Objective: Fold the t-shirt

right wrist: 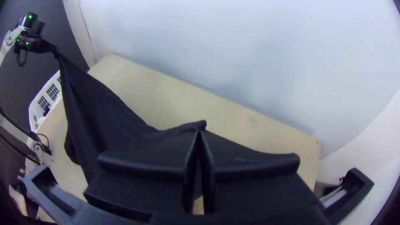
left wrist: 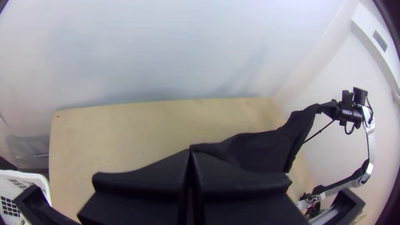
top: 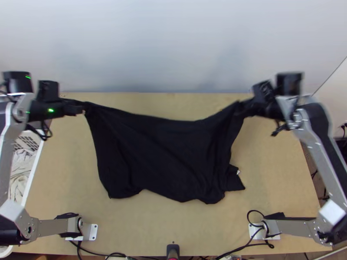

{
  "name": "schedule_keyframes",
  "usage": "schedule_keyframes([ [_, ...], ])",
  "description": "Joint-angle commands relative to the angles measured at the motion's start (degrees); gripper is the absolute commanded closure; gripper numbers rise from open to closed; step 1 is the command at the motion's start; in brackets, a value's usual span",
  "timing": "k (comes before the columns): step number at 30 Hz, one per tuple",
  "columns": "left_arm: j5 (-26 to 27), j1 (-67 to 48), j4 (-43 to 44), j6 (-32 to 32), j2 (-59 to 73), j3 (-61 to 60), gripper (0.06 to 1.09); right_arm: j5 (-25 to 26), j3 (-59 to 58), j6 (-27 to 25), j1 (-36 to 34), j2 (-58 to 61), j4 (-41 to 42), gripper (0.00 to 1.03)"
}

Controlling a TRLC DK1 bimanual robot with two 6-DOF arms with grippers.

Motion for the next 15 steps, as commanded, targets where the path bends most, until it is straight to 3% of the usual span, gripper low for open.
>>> schedule_keyframes([
  [1,3.4,3.2,-13.1,-1.0,-2.6,16.6,1.05,0.1,23.7,2.2,5.1,-1.8,-13.6,1.0],
  [5,4.9,3.4,-19.7,-1.1,-6.6,25.1,1.05,0.0,35.4,2.7,6.8,-2.9,-21.4,1.0],
  [15,5.1,4.1,-21.0,-6.3,-24.3,26.5,1.05,0.3,39.7,3.3,5.7,-19.8,-25.3,1.0],
])
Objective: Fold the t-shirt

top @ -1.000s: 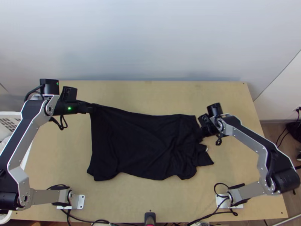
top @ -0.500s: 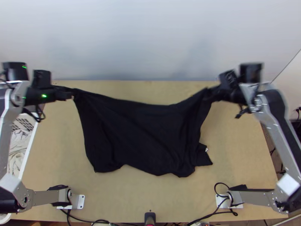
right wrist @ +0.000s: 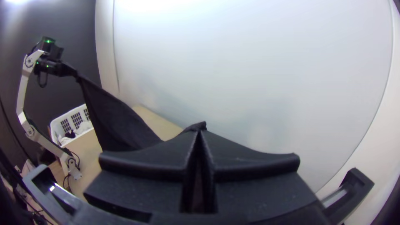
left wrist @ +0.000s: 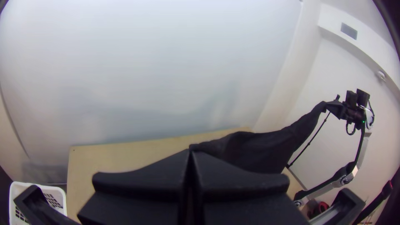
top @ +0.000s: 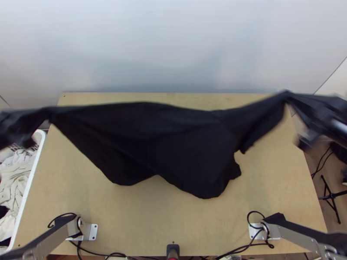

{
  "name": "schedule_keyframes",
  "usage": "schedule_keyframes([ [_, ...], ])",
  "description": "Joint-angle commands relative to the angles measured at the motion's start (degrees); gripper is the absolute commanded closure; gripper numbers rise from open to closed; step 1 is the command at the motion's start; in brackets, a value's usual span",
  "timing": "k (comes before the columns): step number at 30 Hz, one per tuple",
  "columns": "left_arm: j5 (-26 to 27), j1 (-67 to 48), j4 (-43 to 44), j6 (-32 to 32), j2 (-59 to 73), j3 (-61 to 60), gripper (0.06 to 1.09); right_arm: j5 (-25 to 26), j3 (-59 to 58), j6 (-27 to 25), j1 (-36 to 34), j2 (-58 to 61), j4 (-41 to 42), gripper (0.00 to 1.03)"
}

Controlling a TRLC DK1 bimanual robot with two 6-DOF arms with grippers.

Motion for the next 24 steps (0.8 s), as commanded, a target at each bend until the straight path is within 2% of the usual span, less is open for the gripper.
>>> schedule_keyframes([
  [1,0.5,0.3,-1.9,-3.7,-10.9,3.4,1.05,0.3,5.4,0.4,-1.1,-10.9,-3.4,1.0],
  [6,0.8,-1.3,-1.6,-8.0,-16.6,3.9,1.05,-0.5,5.2,0.6,-4.4,-18.3,-3.2,1.0],
  [11,0.9,-1.0,-1.4,-9.1,-20.8,4.0,1.05,-5.1,3.3,4.1,-8.8,-24.5,-3.6,1.0],
  [16,0.5,-2.4,-0.6,-8.8,-20.8,4.4,1.05,-9.3,3.0,4.4,-14.0,-27.1,-3.2,1.0],
  [18,-1.6,-2.5,1.1,-6.1,-21.2,1.0,1.05,-9.9,-0.3,4.4,-15.3,-27.9,-0.7,1.0],
  [21,-5.0,-2.5,8.1,-5.2,-21.5,-5.7,1.05,-9.8,-9.9,4.6,-18.1,-29.5,8.5,1.0],
  [24,-5.8,-2.6,12.2,-5.7,-18.9,-5.9,1.05,-9.9,-8.2,5.9,-19.5,-25.8,12.5,1.0],
])
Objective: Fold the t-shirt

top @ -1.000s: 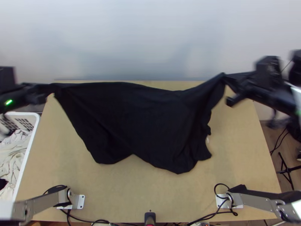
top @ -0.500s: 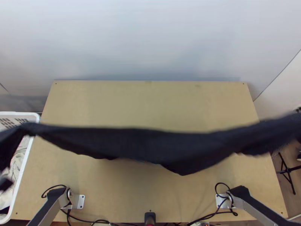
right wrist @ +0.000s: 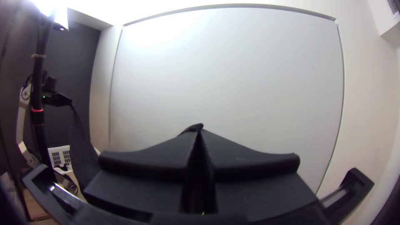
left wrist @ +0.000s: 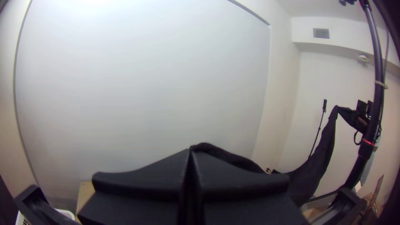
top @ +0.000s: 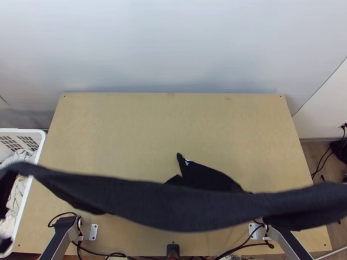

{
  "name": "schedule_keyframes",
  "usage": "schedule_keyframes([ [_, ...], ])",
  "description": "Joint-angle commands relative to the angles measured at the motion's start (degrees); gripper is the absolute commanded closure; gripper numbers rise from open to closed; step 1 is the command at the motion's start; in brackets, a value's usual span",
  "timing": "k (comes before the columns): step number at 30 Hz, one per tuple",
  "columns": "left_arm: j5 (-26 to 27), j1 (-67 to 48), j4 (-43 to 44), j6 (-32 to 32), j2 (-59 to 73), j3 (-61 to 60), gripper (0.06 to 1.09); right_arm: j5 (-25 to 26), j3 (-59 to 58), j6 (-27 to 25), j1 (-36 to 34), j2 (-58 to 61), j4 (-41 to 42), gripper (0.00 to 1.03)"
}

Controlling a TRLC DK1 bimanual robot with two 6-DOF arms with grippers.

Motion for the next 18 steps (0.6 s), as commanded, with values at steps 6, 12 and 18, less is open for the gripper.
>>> schedule_keyframes([
  [6,-3.0,-0.7,8.3,-2.4,3.8,3.1,1.05,-2.0,2.7,3.8,-4.9,5.1,11.4,1.0],
  [12,-3.6,-0.6,8.9,-4.5,2.6,7.5,1.05,-7.2,6.0,8.4,-10.9,3.5,13.0,1.0],
  [18,-4.0,-0.7,9.0,-5.3,0.7,8.5,1.05,-9.6,7.4,9.6,-14.4,2.5,15.4,1.0],
])
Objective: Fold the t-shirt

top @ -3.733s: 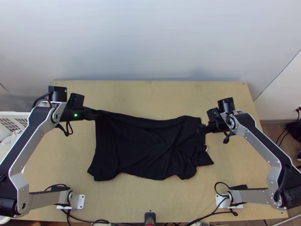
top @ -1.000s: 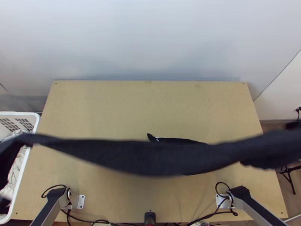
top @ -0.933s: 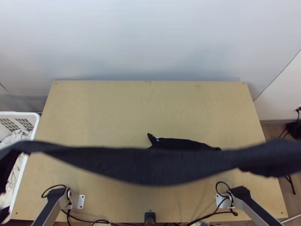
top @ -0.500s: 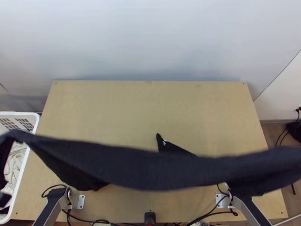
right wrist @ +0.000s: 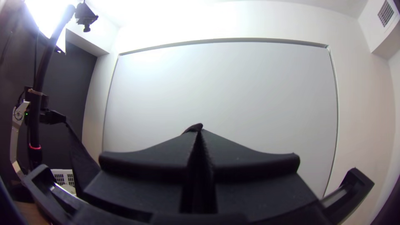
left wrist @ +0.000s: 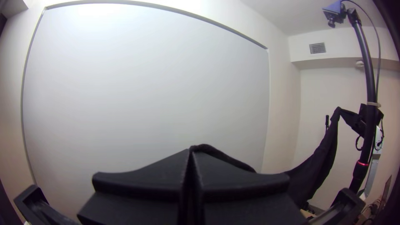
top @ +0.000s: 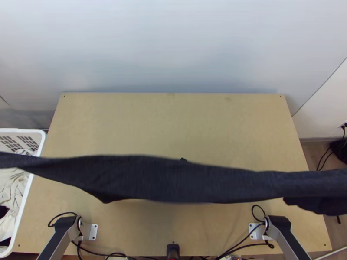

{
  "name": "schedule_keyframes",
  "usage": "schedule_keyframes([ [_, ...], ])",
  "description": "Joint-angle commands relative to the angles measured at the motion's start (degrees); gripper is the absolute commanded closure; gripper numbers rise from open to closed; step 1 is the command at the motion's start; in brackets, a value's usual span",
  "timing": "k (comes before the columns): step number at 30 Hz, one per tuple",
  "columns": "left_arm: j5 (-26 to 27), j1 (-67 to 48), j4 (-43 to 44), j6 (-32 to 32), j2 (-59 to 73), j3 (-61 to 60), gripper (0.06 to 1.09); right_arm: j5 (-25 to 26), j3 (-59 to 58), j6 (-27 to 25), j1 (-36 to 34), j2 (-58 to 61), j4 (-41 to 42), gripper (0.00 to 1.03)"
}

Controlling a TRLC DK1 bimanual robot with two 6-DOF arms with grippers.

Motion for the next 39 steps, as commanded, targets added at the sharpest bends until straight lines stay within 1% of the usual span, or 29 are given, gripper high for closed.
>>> schedule_keyframes([
  [1,-0.9,-0.1,0.7,-1.2,-1.6,2.4,1.05,-4.0,2.4,2.1,-6.0,-0.8,2.6,1.0],
  [3,-1.7,-0.2,-0.1,-0.8,-1.9,2.2,1.05,-7.2,1.8,2.1,-9.4,-1.0,1.9,1.0],
  [5,-2.3,-1.0,-1.2,-0.7,-2.4,2.0,1.05,-8.7,1.8,2.1,-10.7,-1.5,1.6,1.0],
  [10,-5.0,-3.6,-1.6,-0.9,-4.7,2.8,1.05,-8.7,5.1,3.8,-11.8,-1.8,1.8,1.0],
  [15,-6.7,-4.7,-1.6,0.5,-5.3,0.7,1.05,-8.7,1.3,5.0,-12.2,-2.8,2.6,1.0],
  [17,-7.6,-4.8,-0.3,1.6,-4.5,-2.9,1.05,-9.6,-3.9,4.8,-14.9,-2.2,2.9,1.0],
  [20,-9.7,-5.0,5.8,5.2,-3.6,-16.8,1.05,-17.2,-16.4,4.7,-25.4,-0.3,7.2,1.0],
  [21,-9.9,-5.0,7.7,5.9,-2.5,-21.0,1.05,-19.5,-18.6,4.7,-28.2,1.6,7.4,1.0],
  [23,-9.9,-4.7,11.2,7.2,1.3,-27.7,1.05,-20.2,-21.0,4.6,-28.8,7.4,7.9,1.0],
  [24,-9.9,-4.0,13.0,8.1,4.2,-30.6,1.05,-20.1,-21.4,4.6,-27.6,11.1,7.9,1.0],
  [25,-9.8,-1.8,16.1,8.7,6.9,-34.0,1.05,-19.1,-21.4,4.8,-25.2,15.1,7.8,1.0],
  [26,-8.8,1.2,19.5,9.1,10.0,-36.7,1.05,-16.0,-21.1,4.6,-21.1,18.5,7.3,1.0],
  [27,-7.3,3.4,21.8,10.0,13.0,-38.3,1.05,-10.5,-21.4,2.2,-16.2,20.8,7.3,1.0],
  [28,-6.7,4.2,24.3,10.1,16.5,-38.6,1.05,-4.8,-22.5,-2.2,-12.4,22.6,7.3,1.0],
  [29,-6.0,4.2,25.0,9.5,19.6,-37.5,1.05,-0.1,-23.9,-6.6,-10.0,23.7,8.2,1.0],
  [30,-5.5,4.1,25.4,8.7,22.6,-36.0,1.05,2.9,-25.6,-9.5,-8.8,25.0,10.5,1.0],
  [31,-5.5,4.3,26.2,7.9,25.0,-34.8,1.05,4.1,-26.5,-10.3,-7.7,26.4,12.5,1.0],
  [32,-5.4,4.1,27.2,6.8,27.1,-33.9,1.05,4.8,-26.6,-10.1,-6.1,28.9,13.7,1.0],
  [35,-5.6,2.9,29.2,6.4,33.3,-32.2,1.05,5.7,-23.6,-9.6,-4.1,38.4,13.9,1.0],
  [39,-6.1,2.3,33.5,6.0,44.4,-32.0,1.05,10.2,-22.4,-10.2,-0.8,51.1,17.8,1.0],
])
